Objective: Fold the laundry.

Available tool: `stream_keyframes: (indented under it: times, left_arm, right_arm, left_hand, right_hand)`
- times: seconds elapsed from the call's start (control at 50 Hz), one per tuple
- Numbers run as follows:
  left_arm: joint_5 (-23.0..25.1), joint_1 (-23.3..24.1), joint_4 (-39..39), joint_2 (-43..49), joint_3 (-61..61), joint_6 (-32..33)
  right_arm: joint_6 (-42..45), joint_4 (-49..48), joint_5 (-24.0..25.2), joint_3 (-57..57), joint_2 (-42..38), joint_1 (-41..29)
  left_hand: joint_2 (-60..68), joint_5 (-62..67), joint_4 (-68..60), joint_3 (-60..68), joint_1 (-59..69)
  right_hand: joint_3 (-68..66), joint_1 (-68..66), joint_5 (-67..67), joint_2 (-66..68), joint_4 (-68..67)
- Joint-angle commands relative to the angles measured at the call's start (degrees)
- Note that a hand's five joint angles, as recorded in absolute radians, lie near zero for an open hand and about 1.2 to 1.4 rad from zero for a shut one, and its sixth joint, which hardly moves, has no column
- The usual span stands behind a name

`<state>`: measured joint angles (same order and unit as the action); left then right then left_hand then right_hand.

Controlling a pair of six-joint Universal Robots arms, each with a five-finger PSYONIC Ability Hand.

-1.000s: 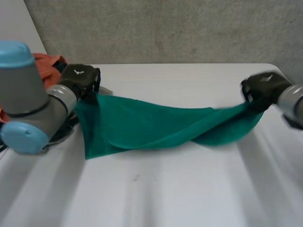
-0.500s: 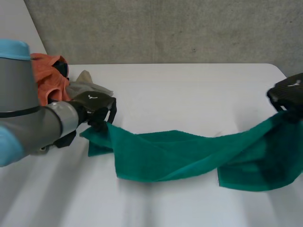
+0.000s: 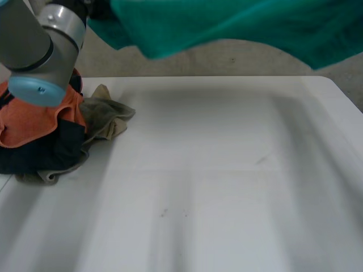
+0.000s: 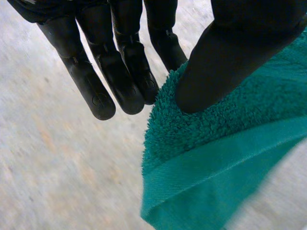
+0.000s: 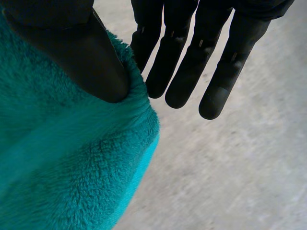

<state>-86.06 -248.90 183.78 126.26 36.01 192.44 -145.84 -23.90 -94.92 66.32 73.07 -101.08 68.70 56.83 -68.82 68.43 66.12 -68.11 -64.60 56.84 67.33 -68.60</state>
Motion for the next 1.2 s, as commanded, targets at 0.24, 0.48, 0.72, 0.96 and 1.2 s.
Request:
stream_keyframes:
  times: [0.24,0.48,0.72,0.96,1.2]
  left_arm:
    - [3.1,-0.9,-6.9,5.9,26.5,6.7]
    - [3.4,2.7,-6.7,7.3,25.2,8.9]
    - [3.8,2.4,-6.3,-11.7,45.8,7.8]
    - [4.1,4.6,-1.2,-16.1,61.9,8.0]
    - [3.9,6.9,2.7,-6.1,55.6,8.0]
  right_arm:
    - [1.0,7.6,5.0,20.9,-9.0,1.1]
    - [0.1,7.5,4.4,24.1,-9.7,1.1]
    - [-0.1,7.6,4.2,26.1,-9.4,1.2]
    - [-0.2,7.6,4.5,26.3,-9.4,1.1]
    - [-0.1,7.6,4.7,27.4,-9.4,1.0]
  left_hand:
    - [11.3,13.2,-11.2,11.6,13.9]
    - [-46.2,-44.3,46.3,-45.9,-43.6]
    - [-31.8,-29.9,31.9,-31.5,-29.2]
    - [-30.0,-28.1,30.1,-29.7,-27.4]
    - [-33.8,-31.9,33.9,-33.5,-31.2]
  right_hand:
    - [-11.9,-15.4,13.2,12.7,-11.4]
    - [-11.9,-15.4,13.2,12.7,-11.4]
    - [-11.9,-15.4,13.2,12.7,-11.4]
    - [-11.9,-15.4,13.2,12.7,-11.4]
    - [-11.9,-15.4,13.2,12.7,-11.4]
